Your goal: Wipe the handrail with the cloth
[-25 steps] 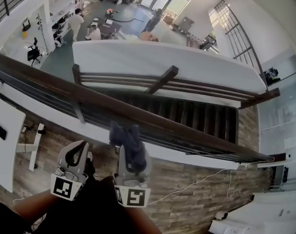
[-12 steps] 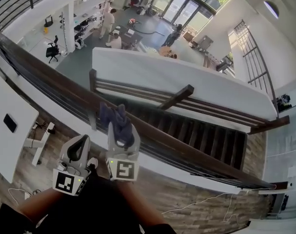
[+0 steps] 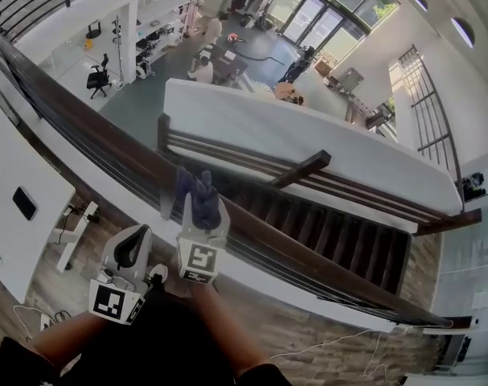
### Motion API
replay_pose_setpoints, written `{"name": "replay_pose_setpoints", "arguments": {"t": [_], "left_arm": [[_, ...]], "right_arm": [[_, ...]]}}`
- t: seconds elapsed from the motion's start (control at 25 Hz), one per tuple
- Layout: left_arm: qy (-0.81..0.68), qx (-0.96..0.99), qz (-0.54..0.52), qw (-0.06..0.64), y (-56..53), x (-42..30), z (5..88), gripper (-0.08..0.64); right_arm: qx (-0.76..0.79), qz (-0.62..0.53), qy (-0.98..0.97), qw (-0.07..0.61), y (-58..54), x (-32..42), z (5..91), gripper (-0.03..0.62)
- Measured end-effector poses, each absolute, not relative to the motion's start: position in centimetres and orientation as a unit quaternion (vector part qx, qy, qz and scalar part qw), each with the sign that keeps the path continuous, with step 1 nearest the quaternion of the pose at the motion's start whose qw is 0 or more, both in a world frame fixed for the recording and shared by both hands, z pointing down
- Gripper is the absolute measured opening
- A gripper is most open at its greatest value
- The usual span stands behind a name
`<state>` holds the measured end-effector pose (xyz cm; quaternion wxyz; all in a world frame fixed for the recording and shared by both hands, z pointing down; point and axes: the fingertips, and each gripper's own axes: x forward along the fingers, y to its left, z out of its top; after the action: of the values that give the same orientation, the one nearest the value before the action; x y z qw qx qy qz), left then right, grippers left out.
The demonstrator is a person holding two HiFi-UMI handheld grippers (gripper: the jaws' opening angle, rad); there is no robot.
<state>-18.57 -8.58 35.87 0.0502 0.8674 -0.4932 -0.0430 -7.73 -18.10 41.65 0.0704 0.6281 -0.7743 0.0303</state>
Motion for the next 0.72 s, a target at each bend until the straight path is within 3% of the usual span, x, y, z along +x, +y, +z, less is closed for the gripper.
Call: {"name": "replay_pose_setpoints", "arguments": {"t": [0.4,0.72], "left_arm": [[-0.471,0.879,-0.043,0.062,-9.4,-17.5,36.3,0.000],[-0.461,0.883,-0.042,0.072,-9.2,-16.5,36.6,0.000]], "right_arm": [[0.646,0.029,-0.751,0.133,-18.1,-5.7,44.8,0.178],[0.661,0.048,-0.736,0.141,-17.5,-3.5,45.0,0.178]]}}
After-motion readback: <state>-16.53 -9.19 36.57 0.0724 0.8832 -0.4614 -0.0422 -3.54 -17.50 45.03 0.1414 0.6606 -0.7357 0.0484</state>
